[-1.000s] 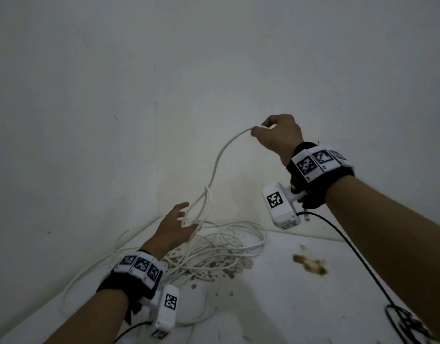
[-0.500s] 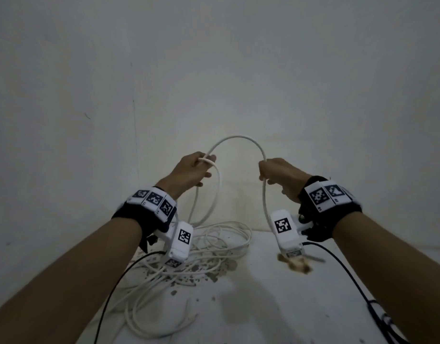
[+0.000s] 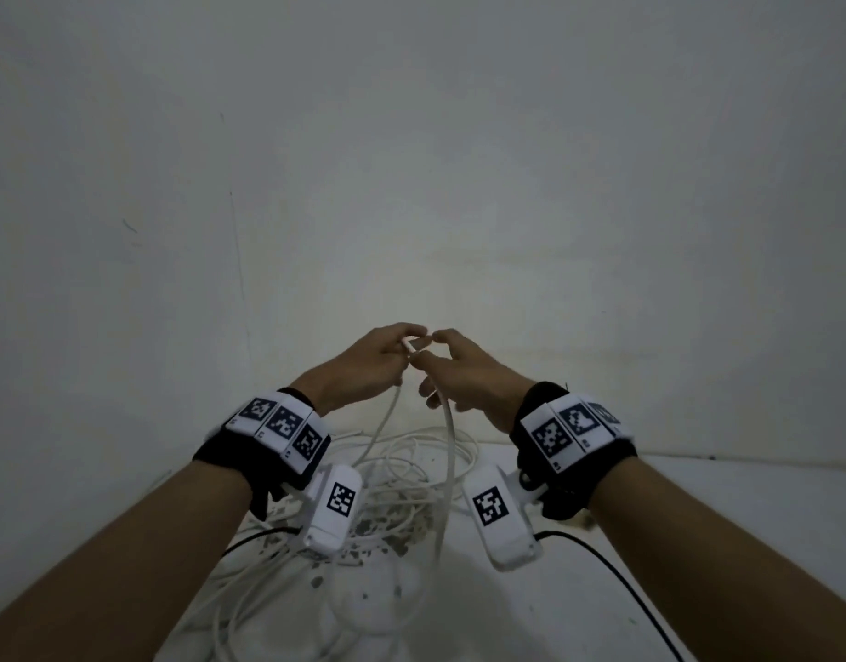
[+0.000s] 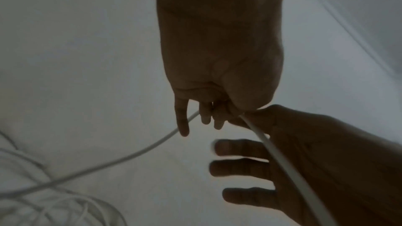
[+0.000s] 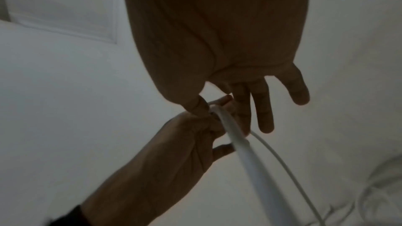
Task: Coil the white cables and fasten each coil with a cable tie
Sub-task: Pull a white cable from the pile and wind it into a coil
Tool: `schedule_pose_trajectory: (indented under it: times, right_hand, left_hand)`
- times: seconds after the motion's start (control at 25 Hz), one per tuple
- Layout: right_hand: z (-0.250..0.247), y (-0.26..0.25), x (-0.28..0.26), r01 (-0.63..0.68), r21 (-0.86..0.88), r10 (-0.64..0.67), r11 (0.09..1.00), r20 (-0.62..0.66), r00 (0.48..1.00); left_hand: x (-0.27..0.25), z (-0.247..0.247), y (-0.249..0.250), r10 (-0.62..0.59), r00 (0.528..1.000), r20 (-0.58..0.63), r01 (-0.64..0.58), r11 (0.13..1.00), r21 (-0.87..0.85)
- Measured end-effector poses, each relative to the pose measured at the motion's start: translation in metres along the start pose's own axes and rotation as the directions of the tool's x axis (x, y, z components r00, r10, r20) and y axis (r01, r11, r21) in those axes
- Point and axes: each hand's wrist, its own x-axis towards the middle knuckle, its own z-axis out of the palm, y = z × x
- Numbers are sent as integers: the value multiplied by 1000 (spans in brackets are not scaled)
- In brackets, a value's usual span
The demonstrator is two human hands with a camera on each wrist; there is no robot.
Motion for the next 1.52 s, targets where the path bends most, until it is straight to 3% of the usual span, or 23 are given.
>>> schedule_pose_trajectory:
  times: [0.08, 0.16, 0.32, 0.4, 0.52, 0.64, 0.76, 0.84, 0.92, 1.0, 1.08, 1.16, 1.2, 1.24, 1.28, 1.36, 1.44, 1.52]
  right_hand:
    - [2, 1, 1, 7, 139, -4, 990, -26, 1000]
    - [-4, -5, 3, 47, 270, -20, 962, -100, 995]
    - [-25, -30, -1, 191, 384, -153, 903, -129, 980]
    - [-30, -37, -3, 255, 433, -221, 864, -128, 967]
    - [-31, -31, -4, 317, 525, -252, 790, -193, 948]
    - [-36, -10, 0, 355, 619, -157, 701, -352, 923]
    - [-48, 18, 6, 407, 667, 42, 624, -549, 835]
    - [-52, 37, 6, 416, 634, 128, 652, -633, 764]
    - [-51, 53, 3, 408, 566, 132, 716, -684, 717]
    - [-48, 64, -5, 381, 465, 23, 799, -656, 754]
    - [-43, 66, -17, 321, 314, -140, 894, -485, 863]
    - [-34, 60, -31, 269, 143, -239, 953, -198, 951]
    - [-28, 57, -38, 267, 59, -265, 962, -53, 963]
    - [-22, 56, -43, 279, -21, -277, 960, 71, 958]
    - [-16, 57, -46, 290, -95, -272, 952, 163, 948]
    - [-7, 64, -44, 260, -232, -207, 937, 230, 951]
    - [-3, 75, -36, 161, -307, -124, 938, 137, 983]
    - [-3, 81, -31, 77, -274, -79, 959, 3, 997]
  left_hand:
    - [-5, -13, -15, -44, 986, -159, 40, 999, -31]
    - [-13, -25, -37, -134, 964, -230, 135, 991, -13]
    - [-26, -17, -106, -317, 946, -67, 323, 917, 233]
    - [-22, 2, -126, -353, 936, -15, 351, 926, 135]
    - [-12, 21, -140, -318, 946, -56, 314, 947, -67]
    - [-14, 31, -151, -365, 914, 174, 343, 928, 146]
    - [-24, 34, -169, -405, 874, 270, 346, 907, 240]
    - [-28, 30, -178, -388, 891, 235, 322, 906, 276]
    - [-29, 22, -178, -415, 909, 45, 410, 908, 92]
    - [-23, 13, -175, -562, 819, -118, 488, 789, -373]
    - [-12, 7, -172, -635, 763, -118, 322, 532, -783]
    - [-2, 6, -160, -631, 766, -122, 76, 278, -958]
    - [1, 10, -151, -610, 781, -132, 4, 216, -976]
    - [4, 16, -140, -575, 806, -140, -16, 215, -976]
    - [4, 23, -126, -524, 842, -127, 24, 272, -962]
    - [1, 38, -96, -405, 914, -24, 189, 477, -858]
    - [0, 52, -75, -324, 942, 91, 281, 609, -742]
    - [0, 62, -64, -255, 958, 129, 268, 652, -709]
